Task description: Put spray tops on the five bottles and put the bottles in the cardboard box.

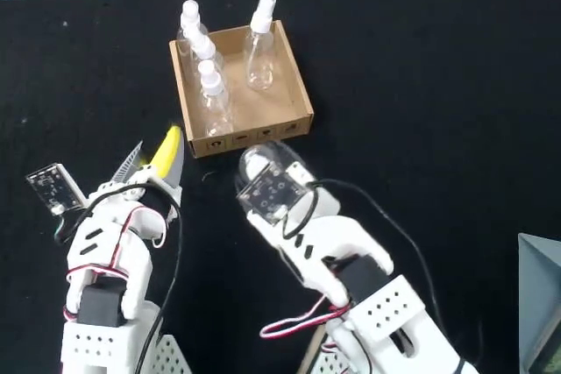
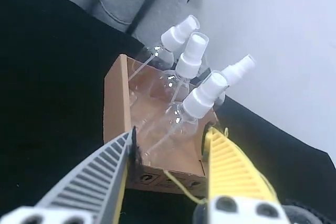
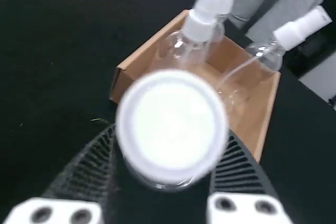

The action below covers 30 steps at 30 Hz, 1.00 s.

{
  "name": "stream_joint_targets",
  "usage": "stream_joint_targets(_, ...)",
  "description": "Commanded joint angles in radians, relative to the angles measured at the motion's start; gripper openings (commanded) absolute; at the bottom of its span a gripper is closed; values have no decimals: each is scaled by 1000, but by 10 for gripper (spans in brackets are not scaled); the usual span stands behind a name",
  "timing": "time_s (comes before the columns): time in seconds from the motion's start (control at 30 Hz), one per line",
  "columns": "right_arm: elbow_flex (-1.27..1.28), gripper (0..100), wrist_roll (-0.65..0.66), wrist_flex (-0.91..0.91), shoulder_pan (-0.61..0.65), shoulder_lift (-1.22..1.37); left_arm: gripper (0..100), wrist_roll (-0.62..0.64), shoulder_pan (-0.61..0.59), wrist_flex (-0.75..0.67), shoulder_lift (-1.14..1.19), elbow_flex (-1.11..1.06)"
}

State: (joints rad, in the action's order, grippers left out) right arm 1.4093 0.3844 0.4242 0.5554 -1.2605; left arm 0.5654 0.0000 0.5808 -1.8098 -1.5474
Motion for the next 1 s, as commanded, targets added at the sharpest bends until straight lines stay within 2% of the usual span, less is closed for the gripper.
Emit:
stream_joint_targets(0.0, -96, 137, -6, 5, -64, -24, 198, 8, -47, -23, -15, 22)
stream_joint_targets(0.23, -137, 137, -8, 5, -127, -22, 198, 9, -99, -23, -15, 18)
stream_joint_targets(0.53, -156, 136, -8, 3, -127, -22, 198, 9, -93, -23, -15, 27)
stream_joint_targets(0.6, -162, 109, -8, 3, -127, -22, 198, 5, -91, -29, -17, 31)
stream_joint_targets(0.97, -286, 83, -8, 3, -173, 194, 198, -20, -102, -313, -15, -139)
